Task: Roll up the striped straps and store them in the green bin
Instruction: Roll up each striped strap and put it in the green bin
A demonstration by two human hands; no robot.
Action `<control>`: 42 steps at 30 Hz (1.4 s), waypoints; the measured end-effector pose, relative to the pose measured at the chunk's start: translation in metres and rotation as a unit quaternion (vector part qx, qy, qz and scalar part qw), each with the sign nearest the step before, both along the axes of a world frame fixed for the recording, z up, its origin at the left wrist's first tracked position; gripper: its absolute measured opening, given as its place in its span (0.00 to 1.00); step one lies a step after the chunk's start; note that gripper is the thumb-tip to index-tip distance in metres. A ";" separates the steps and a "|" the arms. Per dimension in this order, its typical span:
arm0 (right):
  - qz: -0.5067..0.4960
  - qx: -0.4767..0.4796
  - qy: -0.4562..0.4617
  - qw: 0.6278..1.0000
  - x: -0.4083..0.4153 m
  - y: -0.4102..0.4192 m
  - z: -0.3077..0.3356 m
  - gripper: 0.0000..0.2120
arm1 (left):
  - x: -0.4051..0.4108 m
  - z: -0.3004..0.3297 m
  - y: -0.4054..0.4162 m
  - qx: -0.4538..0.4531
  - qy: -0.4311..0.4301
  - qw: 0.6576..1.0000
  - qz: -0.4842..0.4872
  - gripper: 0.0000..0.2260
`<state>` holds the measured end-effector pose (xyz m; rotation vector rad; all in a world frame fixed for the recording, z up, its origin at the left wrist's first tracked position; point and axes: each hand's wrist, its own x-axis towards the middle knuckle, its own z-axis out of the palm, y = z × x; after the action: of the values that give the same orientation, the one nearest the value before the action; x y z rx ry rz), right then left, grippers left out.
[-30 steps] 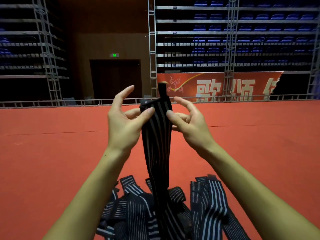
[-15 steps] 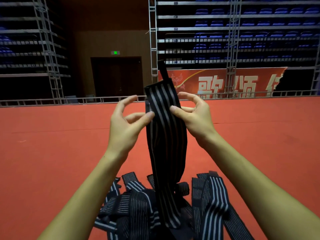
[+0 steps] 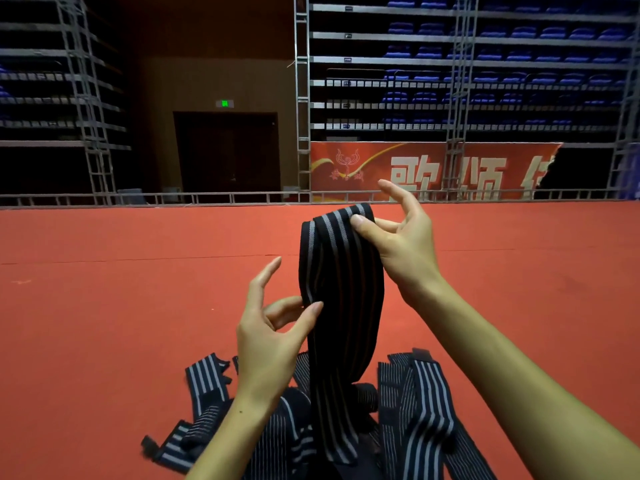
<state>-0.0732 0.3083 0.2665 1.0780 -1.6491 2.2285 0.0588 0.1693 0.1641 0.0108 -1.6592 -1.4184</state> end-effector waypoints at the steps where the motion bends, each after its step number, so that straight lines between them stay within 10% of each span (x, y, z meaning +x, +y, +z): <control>1: -0.001 -0.001 0.001 1.000 0.002 0.000 -0.002 0.33 | -0.002 0.004 0.001 -0.006 0.010 1.000 0.015 0.36; 17: 0.048 -0.026 -0.104 0.993 0.025 -0.015 -0.020 0.29 | -0.004 0.042 0.007 0.019 0.033 0.999 -0.005 0.36; 34: 0.036 0.071 0.096 0.992 0.047 0.009 -0.057 0.41 | 0.019 0.045 -0.010 -0.048 -0.007 0.999 -0.014 0.34; 42: 0.154 0.101 0.030 0.982 0.046 0.003 -0.072 0.41 | 0.036 0.049 -0.019 -0.031 -0.020 0.999 -0.034 0.38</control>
<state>-0.0269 0.3115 0.1941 1.5307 -1.8230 2.2106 0.0946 0.1504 0.2134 -0.0534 -1.7503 -1.4247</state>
